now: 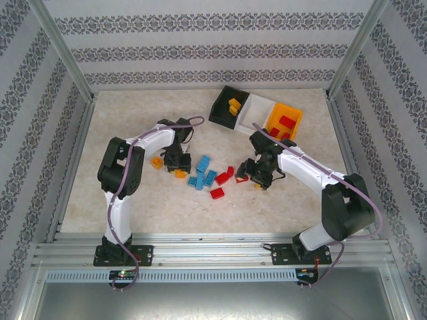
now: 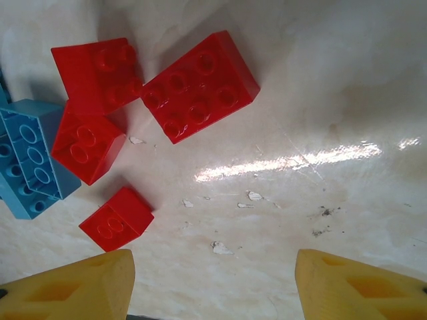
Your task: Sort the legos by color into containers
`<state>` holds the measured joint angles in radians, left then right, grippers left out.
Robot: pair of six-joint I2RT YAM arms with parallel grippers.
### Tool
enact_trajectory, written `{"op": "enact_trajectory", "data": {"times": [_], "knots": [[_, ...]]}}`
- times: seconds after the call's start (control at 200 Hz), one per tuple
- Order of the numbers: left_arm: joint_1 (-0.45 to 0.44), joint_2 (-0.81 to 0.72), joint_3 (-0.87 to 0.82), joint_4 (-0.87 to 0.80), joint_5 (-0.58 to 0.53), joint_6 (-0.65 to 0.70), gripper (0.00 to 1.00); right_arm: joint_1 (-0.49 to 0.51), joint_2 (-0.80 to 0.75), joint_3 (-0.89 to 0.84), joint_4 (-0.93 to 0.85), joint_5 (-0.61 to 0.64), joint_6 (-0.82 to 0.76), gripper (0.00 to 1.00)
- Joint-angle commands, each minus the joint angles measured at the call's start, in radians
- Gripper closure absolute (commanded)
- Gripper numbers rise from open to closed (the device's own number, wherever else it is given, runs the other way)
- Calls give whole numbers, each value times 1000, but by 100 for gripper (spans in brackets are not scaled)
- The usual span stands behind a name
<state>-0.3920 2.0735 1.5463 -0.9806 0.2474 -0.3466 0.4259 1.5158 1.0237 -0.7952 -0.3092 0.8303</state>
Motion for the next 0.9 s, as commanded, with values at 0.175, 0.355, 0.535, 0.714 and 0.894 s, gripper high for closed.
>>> {"op": "enact_trajectory", "data": {"times": [0.175, 0.355, 0.535, 0.714, 0.894], "knots": [[2, 117, 490, -18, 190, -181, 69, -56, -76, -61, -19, -11, -7, 34], [2, 369, 895, 176, 375, -492, 69, -113, -198, -159, -33, -2, 16, 34], [5, 574, 1084, 502, 384, -813, 69, -179, -366, -248, -75, 20, 42, 34], [16, 642, 1089, 681, 340, -931, 68, -240, -493, -304, -126, 33, 55, 34], [22, 671, 1089, 730, 348, -953, 45, -264, -512, -324, -123, 20, 61, 34]]}}
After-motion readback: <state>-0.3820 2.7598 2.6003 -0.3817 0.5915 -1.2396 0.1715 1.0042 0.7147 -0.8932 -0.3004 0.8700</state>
